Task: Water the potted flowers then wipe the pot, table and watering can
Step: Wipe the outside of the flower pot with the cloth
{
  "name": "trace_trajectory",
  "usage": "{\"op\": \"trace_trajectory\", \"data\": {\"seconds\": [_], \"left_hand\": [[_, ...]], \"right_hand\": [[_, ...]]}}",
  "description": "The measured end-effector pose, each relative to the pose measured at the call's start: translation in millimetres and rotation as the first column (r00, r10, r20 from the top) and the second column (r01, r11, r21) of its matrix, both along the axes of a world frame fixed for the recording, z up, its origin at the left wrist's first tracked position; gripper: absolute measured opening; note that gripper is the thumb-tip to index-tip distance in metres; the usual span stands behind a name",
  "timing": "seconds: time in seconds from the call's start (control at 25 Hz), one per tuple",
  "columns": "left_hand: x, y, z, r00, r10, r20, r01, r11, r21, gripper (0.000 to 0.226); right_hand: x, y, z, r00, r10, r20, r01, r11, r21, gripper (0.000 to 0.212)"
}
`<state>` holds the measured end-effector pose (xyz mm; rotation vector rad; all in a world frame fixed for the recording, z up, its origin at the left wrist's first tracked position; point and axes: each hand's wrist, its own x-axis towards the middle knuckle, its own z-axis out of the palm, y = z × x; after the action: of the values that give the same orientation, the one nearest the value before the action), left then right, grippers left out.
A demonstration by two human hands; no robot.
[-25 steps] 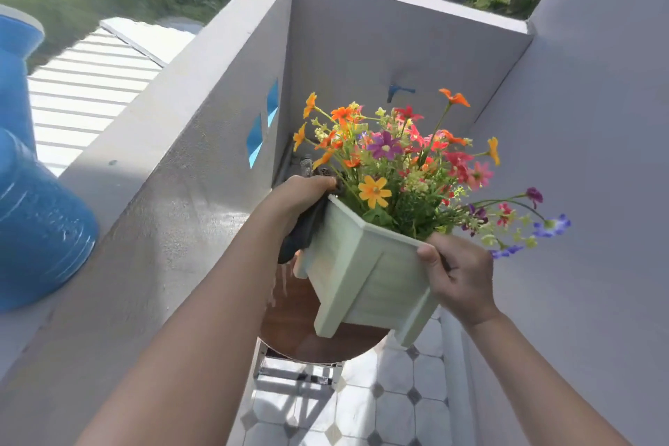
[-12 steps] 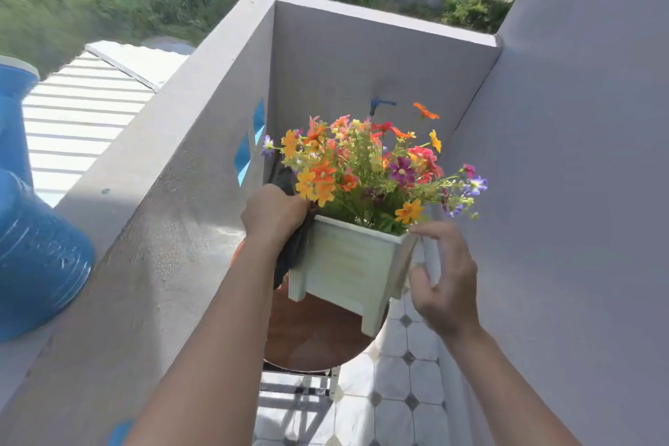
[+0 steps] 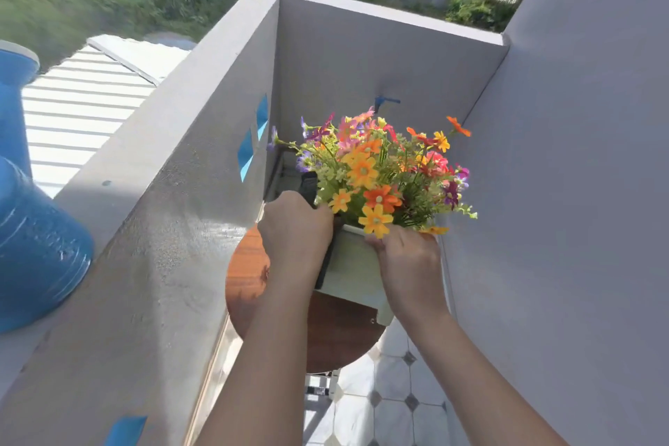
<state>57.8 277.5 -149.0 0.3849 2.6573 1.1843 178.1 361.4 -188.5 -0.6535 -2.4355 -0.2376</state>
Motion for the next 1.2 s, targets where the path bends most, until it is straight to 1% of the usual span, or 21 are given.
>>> {"op": "trace_trajectory", "data": {"seconds": [0.04, 0.08, 0.12, 0.16, 0.2, 0.24, 0.28, 0.32, 0.36, 0.4, 0.52, 0.6, 0.64, 0.72, 0.8, 0.84, 0.92, 1.0, 1.08, 1.2], "left_hand": [[-0.9, -5.5, -3.7, 1.0, -0.005, 0.027, 0.004, 0.999, 0.052, 0.029], [-3.1, -11.6, -10.8, 0.997, -0.015, 0.08, 0.002, 0.988, 0.156, 0.031], [-4.3, -17.2, -16.4, 0.988, -0.024, 0.154, -0.022, 0.957, 0.29, 0.032], [-5.2, -21.2, -24.7, 0.975, -0.03, 0.219, -0.067, 0.903, 0.424, 0.03], [-5.0, -23.3, -33.0, 0.965, -0.034, 0.261, -0.111, 0.846, 0.522, 0.029], [-3.8, -22.8, -41.5, 0.962, -0.059, 0.267, -0.115, 0.8, 0.589, 0.028], [-0.9, -21.2, -47.8, 0.963, -0.12, 0.239, -0.058, 0.78, 0.623, 0.026], [2.8, -19.0, -53.5, 0.963, -0.203, 0.174, 0.051, 0.779, 0.625, 0.024], [7.8, -18.7, -61.5, 0.954, -0.276, 0.115, 0.154, 0.785, 0.6, 0.028], [13.0, -20.6, -71.5, 0.949, -0.306, 0.078, 0.213, 0.802, 0.558, 0.032], [26.9, -36.9, -90.9, 0.958, -0.277, 0.07, 0.213, 0.857, 0.468, 0.021], [24.3, -37.0, -88.1, 0.96, -0.275, -0.047, 0.266, 0.85, 0.455, 0.022], [19.1, -31.2, -80.2, 0.956, -0.267, -0.122, 0.293, 0.848, 0.441, 0.029], [8.1, -15.7, -59.7, 0.949, -0.256, -0.184, 0.311, 0.857, 0.411, 0.035], [5.8, -9.4, -52.8, 0.956, -0.249, -0.153, 0.29, 0.87, 0.398, 0.031], [8.9, -12.1, -56.9, 0.962, -0.249, -0.114, 0.274, 0.877, 0.394, 0.026], [18.8, -25.7, -67.1, 0.965, -0.262, 0.0, 0.241, 0.888, 0.393, 0.01], [23.8, -37.5, -73.2, 0.96, -0.273, 0.064, 0.224, 0.884, 0.411, 0.019], [21.3, -40.4, -71.5, 0.957, -0.285, 0.064, 0.234, 0.879, 0.415, 0.024], [21.5, -39.7, -67.9, 0.96, -0.278, 0.034, 0.242, 0.886, 0.395, 0.027]], "right_hand": [[0.5, 2.7, -2.8, 1.0, 0.011, -0.027, -0.011, 1.0, 0.003, 0.036], [0.3, 6.2, -5.8, 0.998, 0.022, -0.06, -0.022, 1.0, 0.004, 0.039], [-1.2, 9.6, -5.1, 0.996, 0.036, -0.084, -0.036, 0.999, 0.003, 0.038], [-2.7, 12.9, -4.6, 0.994, 0.054, -0.098, -0.053, 0.999, 0.01, 0.035], [-3.1, 14.6, -3.8, 0.992, 0.07, -0.105, -0.069, 0.998, 0.012, 0.034], [-2.6, 16.3, -4.2, 0.991, 0.081, -0.107, -0.08, 0.997, 0.013, 0.036], [-1.7, 17.7, -3.7, 0.991, 0.082, -0.102, -0.08, 0.997, 0.02, 0.042], [-1.7, 19.6, -2.8, 0.994, 0.069, -0.089, -0.067, 0.998, 0.022, 0.049], [-2.9, 21.6, -1.8, 0.996, 0.052, -0.076, -0.051, 0.999, 0.015, 0.053], [-4.3, 23.6, -1.2, 0.997, 0.042, -0.07, -0.042, 0.999, 0.0, 0.056], [-6.4, 26.5, 5.1, 0.997, 0.048, -0.064, -0.053, 0.996, -0.069, 0.061], [-6.2, 28.0, 8.6, 0.995, 0.079, -0.063, -0.085, 0.992, -0.093, 0.06], [-6.2, 29.6, 10.6, 0.994, 0.092, -0.057, -0.097, 0.991, -0.097, 0.059], [-7.7, 33.2, 13.8, 0.995, 0.09, -0.036, -0.093, 0.99, -0.103, 0.056], [-9.2, 34.9, 16.3, 0.997, 0.075, -0.016, -0.077, 0.989, -0.128, 0.046], [-9.3, 34.9, 17.7, 0.997, 0.071, -0.008, -0.071, 0.988, -0.136, 0.042], [-7.6, 34.3, 18.9, 0.998, 0.066, 0.009, -0.064, 0.99, -0.125, 0.04], [-6.8, 32.5, 19.7, 0.997, 0.071, 0.018, -0.068, 0.991, -0.111, 0.041], [-8.7, 31.6, 22.0, 0.997, 0.071, 0.021, -0.068, 0.991, -0.119, 0.043], [-11.1, 30.5, 25.8, 0.996, 0.086, 0.019, -0.083, 0.989, -0.122, 0.046]]}}
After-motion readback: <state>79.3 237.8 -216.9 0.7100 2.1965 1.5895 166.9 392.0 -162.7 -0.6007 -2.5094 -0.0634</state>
